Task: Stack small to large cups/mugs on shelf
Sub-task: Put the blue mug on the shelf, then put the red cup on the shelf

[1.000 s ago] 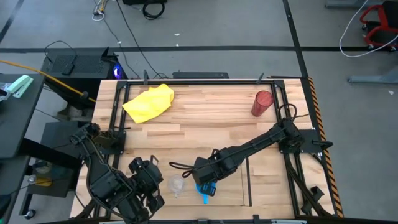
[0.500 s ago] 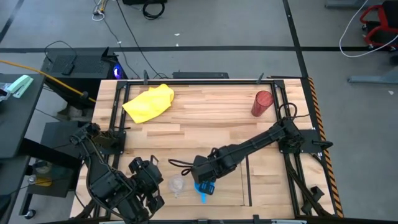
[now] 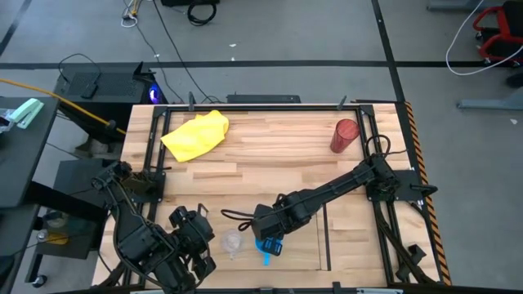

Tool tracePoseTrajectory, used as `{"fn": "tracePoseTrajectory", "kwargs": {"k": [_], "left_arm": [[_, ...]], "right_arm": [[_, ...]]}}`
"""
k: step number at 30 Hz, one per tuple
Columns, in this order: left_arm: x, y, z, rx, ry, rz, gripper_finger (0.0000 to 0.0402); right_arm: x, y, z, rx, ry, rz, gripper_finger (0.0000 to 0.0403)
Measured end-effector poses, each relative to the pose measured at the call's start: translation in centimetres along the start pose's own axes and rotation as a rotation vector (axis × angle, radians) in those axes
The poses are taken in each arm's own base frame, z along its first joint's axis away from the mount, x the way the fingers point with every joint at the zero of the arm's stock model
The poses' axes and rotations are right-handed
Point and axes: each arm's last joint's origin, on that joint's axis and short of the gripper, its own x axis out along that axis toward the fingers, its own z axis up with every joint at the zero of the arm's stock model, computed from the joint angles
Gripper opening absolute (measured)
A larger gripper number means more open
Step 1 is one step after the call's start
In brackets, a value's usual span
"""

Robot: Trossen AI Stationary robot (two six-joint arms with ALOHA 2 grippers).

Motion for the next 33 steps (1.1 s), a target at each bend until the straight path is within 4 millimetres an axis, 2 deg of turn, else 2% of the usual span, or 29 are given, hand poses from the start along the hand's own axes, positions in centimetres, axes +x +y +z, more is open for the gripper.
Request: {"fn": "tracePoseTrajectory", "kwargs": {"k": [6, 11, 15, 21, 26, 30, 33], "left_arm": [[0.0, 0.0, 0.0, 0.000, 0.000, 0.000, 0.0021], [0.0, 0.0, 0.0, 0.000, -0.005, 0.001, 0.0014], [0.0, 0.0, 0.0, 0.000, -0.006, 0.002, 0.0018], [0.0, 0.0, 0.1, 0.000, -0.024, 0.005, 0.0024], [0.0, 0.0, 0.1, 0.001, -0.041, 0.008, 0.0016], [0.1, 0.0, 0.1, 0.003, -0.042, 0.009, 0.0013], [0.1, 0.0, 0.2, 0.005, -0.059, 0.012, 0.0014]], "right_arm": [[-1.4, -0.5, 0.1, 0.001, -0.016, 0.012, 0.0063], [-4.5, -1.8, 0.3, 0.015, -0.063, 0.044, 0.0064], [-8.1, -4.2, -0.2, 0.036, -0.083, -0.008, 0.0064], [-14.2, -10.4, -1.8, 0.135, -0.170, -0.278, 0.0064], [-18.5, -16.9, -2.0, 0.339, -0.281, -0.306, 0.0064], [-20.6, -23.1, -3.1, 0.525, -0.311, -0.346, 0.0064], [-21.0, -27.9, -4.9, 0.686, -0.262, -0.337, 0.0064]]}}
